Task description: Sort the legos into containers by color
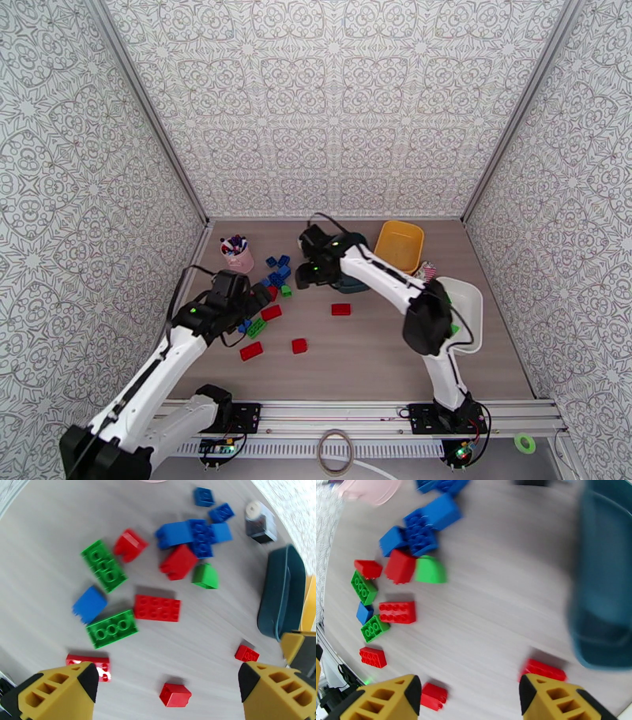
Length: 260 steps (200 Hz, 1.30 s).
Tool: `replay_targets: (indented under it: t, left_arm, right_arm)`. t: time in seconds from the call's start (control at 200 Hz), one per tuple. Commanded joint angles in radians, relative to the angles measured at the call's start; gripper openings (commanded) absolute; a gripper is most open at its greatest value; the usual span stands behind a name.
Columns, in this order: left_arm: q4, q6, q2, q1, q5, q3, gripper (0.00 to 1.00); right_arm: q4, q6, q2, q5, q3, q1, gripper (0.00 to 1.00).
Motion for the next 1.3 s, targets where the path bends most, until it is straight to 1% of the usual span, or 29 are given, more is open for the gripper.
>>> replay_targets:
  t: [0.0,0.27,0.38,0.54,0.69,0.98,1.155,1.296]
  left_arm:
    - [-0.034,-0.031,-0.040,0.038,0.081,-0.046,0.99]
    - [-0.016,-0.075,-0.068,0.048,0.141,-0.118,0.99]
    - [-0.016,-0.083,-0.068,0.048,0.144,-0.125,0.99]
    - [-0.020,-0.073,-0.063,0.061,0.153,-0.122,0.99]
    - [-0.035,-0.063,-0.061,0.081,0.167,-0.122,0.99]
    - [-0.064,-0.057,-0.065,0.099,0.175,-0.122,0.99]
    - [-0.078,-0.059,-0.068,0.100,0.173,-0.117,0.99]
    - [-0.087,-0.057,-0.067,0.100,0.168,-0.111,0.99]
  right_arm:
    - [-0.075,-0.042,0.092,-0.007,0.118,0.019,0.70]
    - [-0.097,-0.038,0.305,-0.034,0.368,0.048,0.66]
    - [-0.097,-0.028,0.371,-0.048,0.452,0.054,0.66]
    - [-0.056,-0.011,0.416,-0.065,0.467,0.055,0.67]
    - [-0.066,0.005,0.463,-0.022,0.495,0.056,0.67]
    - [-0.055,0.020,0.537,0.021,0.557,0.056,0.63]
    - [-0.040,0.038,0.556,0.054,0.569,0.056,0.58]
    - [-0.032,0.041,0.569,0.057,0.581,0.057,0.55]
